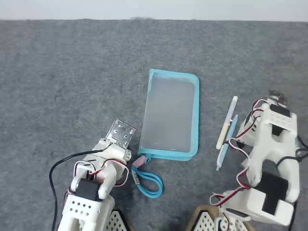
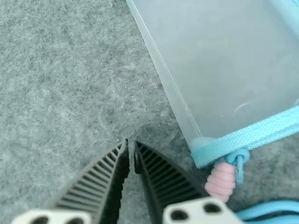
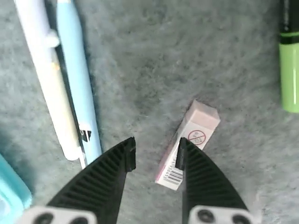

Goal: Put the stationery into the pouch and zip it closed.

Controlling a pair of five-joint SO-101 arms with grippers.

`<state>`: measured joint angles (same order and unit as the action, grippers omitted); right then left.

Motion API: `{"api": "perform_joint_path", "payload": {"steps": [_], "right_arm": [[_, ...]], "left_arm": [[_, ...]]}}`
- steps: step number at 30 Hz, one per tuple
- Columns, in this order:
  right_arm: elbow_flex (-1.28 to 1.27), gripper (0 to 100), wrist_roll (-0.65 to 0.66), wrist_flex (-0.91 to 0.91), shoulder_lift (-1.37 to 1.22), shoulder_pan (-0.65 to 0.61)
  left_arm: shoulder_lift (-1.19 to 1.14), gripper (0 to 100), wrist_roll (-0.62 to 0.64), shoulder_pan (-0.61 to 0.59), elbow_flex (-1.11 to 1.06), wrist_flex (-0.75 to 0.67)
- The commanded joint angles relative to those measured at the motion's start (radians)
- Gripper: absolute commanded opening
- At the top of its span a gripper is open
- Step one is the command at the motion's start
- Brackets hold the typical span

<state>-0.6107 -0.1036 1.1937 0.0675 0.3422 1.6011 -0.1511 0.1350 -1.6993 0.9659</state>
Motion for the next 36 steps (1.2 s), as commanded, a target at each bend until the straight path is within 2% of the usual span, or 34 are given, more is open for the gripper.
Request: {"api": "perform_joint_path", "payload": {"steps": [1, 9, 14, 26, 29, 32, 36], "right_arm": [[-0.021, 15.0, -0.025, -0.004, 0.002, 0.01], [-0.046, 15.0, 0.015, 0.044, 0.134, 0.124], [-0.104, 15.0, 0.018, 0.035, 0.193, 0.128], [-0.164, 14.3, 0.018, -0.104, 0.002, 0.074], [-0.13, 7.5, 0.02, -0.108, -0.01, 0.111], [-0.072, 0.9, 0.144, -0.124, -0.018, 0.142], [0.037, 0.7, 0.307, -0.114, -0.021, 0.194]], "left_arm": [[0.003, 2, -0.006, 0.005, 0.008, 0.005], [0.003, 2, -0.006, 0.005, 0.008, 0.005], [0.003, 2, -0.006, 0.005, 0.008, 0.005], [0.003, 2, -0.006, 0.005, 0.008, 0.005], [0.003, 2, -0.006, 0.005, 0.008, 0.005], [0.003, 2, -0.006, 0.005, 0.008, 0.005], [0.003, 2, -0.006, 0.005, 0.008, 0.005]]}}
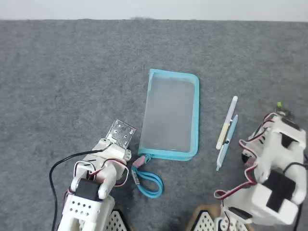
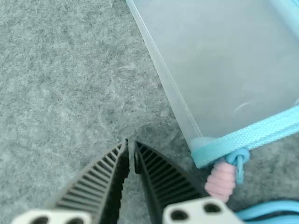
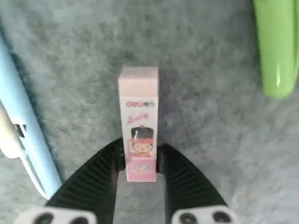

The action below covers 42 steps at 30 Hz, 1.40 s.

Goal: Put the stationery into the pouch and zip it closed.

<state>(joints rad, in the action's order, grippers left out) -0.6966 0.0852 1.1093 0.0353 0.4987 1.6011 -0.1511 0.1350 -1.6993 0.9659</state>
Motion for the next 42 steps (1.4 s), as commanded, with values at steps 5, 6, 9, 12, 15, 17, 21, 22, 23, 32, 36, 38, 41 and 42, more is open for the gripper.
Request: {"api": "perform_joint_path", "payload": {"steps": [5, 6, 9, 12, 15, 17, 21, 22, 23, 32, 36, 38, 41, 42], "right_arm": [[0.324, 0.7, 0.354, 0.021, 0.007, 0.074], [0.365, 0.7, 0.373, 0.041, -0.002, 0.074], [0.494, 0.7, 0.419, 0.061, -0.079, 0.07], [0.62, 0.8, 0.493, 0.101, -0.208, 0.065], [0.741, 0.9, 0.565, 0.168, -0.343, 0.062], [0.809, 0.9, 0.569, 0.197, -0.414, 0.068], [0.885, 0.8, 0.568, 0.208, -0.493, 0.076], [0.89, 0.8, 0.566, 0.208, -0.499, 0.077], [0.89, 0.8, 0.566, 0.208, -0.504, 0.077], [0.895, 11.9, 0.565, 0.309, -0.499, 0.056], [0.896, 13.6, 0.491, 0.321, -0.496, 0.033], [0.896, 13.6, 0.451, 0.32, -0.469, 0.022], [0.882, 13.6, 0.405, 0.337, -0.401, -0.007], [0.868, 13.6, 0.387, 0.346, -0.372, -0.021]], "left_arm": [[0.003, 2, -0.006, 0.005, 0.008, 0.005], [0.003, 2, -0.006, 0.005, 0.008, 0.005], [0.003, 2, -0.006, 0.005, 0.008, 0.005], [0.003, 2, -0.006, 0.005, 0.008, 0.005], [0.003, 2, -0.006, 0.005, 0.008, 0.005], [0.003, 2, -0.006, 0.005, 0.008, 0.005], [0.003, 2, -0.006, 0.005, 0.008, 0.005], [0.003, 2, -0.006, 0.005, 0.008, 0.005], [0.003, 2, -0.006, 0.005, 0.008, 0.005], [0.003, 2, -0.006, 0.005, 0.008, 0.005], [0.003, 2, -0.006, 0.005, 0.008, 0.005], [0.003, 2, -0.006, 0.005, 0.008, 0.005], [0.003, 2, -0.006, 0.005, 0.008, 0.005], [0.003, 2, -0.006, 0.005, 0.008, 0.005]]}}
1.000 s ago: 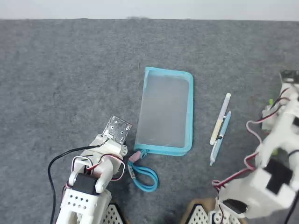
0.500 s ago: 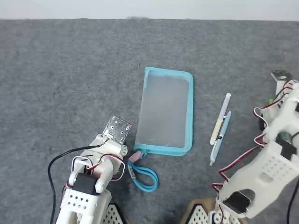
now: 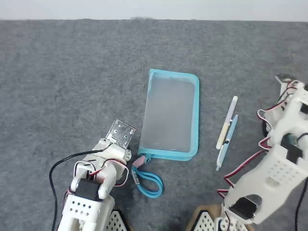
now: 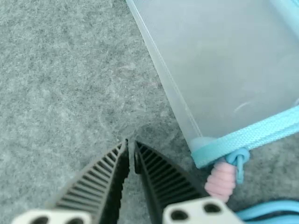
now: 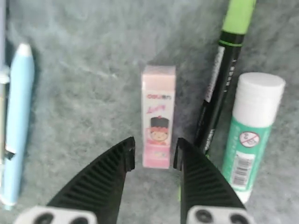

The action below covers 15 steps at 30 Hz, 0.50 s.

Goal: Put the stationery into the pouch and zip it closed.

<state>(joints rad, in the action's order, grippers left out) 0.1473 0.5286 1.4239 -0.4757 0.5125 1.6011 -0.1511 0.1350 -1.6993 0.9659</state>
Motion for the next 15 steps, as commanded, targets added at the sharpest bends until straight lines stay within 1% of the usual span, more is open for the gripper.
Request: {"api": "perform_joint_path", "payload": {"steps": [1, 5, 9, 13, 15], "right_arm": [[0.003, 13.6, -0.077, 0.042, 0.173, -0.051], [-0.158, 13.3, -0.153, 0.013, 0.338, -0.168], [-0.327, 12.1, -0.284, -0.077, 0.489, -0.332], [-0.382, 12.3, -0.404, -0.122, 0.492, -0.516], [-0.367, 12.3, -0.454, -0.134, 0.449, -0.572]], "left_arm": [[0.003, 2, -0.006, 0.005, 0.008, 0.005], [0.003, 2, -0.006, 0.005, 0.008, 0.005], [0.003, 2, -0.006, 0.006, 0.008, 0.005], [0.003, 2, -0.006, 0.005, 0.008, 0.005], [0.003, 2, -0.006, 0.005, 0.008, 0.005]]}}
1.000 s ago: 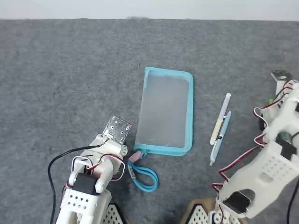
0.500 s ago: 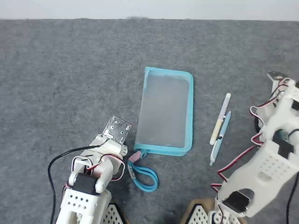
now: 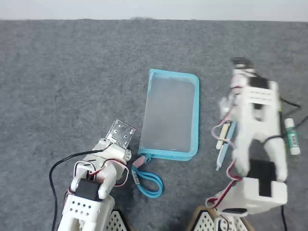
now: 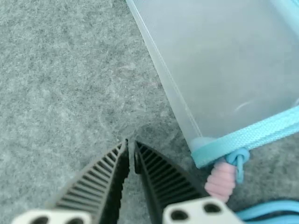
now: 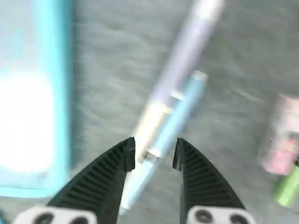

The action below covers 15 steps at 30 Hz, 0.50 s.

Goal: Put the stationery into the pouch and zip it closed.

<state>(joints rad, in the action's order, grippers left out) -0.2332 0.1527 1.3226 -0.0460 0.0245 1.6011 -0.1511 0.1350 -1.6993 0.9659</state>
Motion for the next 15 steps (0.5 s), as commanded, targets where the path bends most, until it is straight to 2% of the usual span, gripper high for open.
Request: {"api": "perform_joint_path", "payload": {"steps": [1, 8, 15], "right_arm": [[0.025, 12.2, -0.109, -0.041, -0.007, -0.097], [0.115, 12.0, -0.206, -0.059, -0.206, -0.051], [0.098, 11.9, -0.216, -0.053, -0.17, 0.024]], "left_arm": [[0.003, 2, -0.006, 0.005, 0.008, 0.005], [0.003, 2, -0.006, 0.005, 0.008, 0.005], [0.003, 2, -0.006, 0.005, 0.008, 0.005]]}}
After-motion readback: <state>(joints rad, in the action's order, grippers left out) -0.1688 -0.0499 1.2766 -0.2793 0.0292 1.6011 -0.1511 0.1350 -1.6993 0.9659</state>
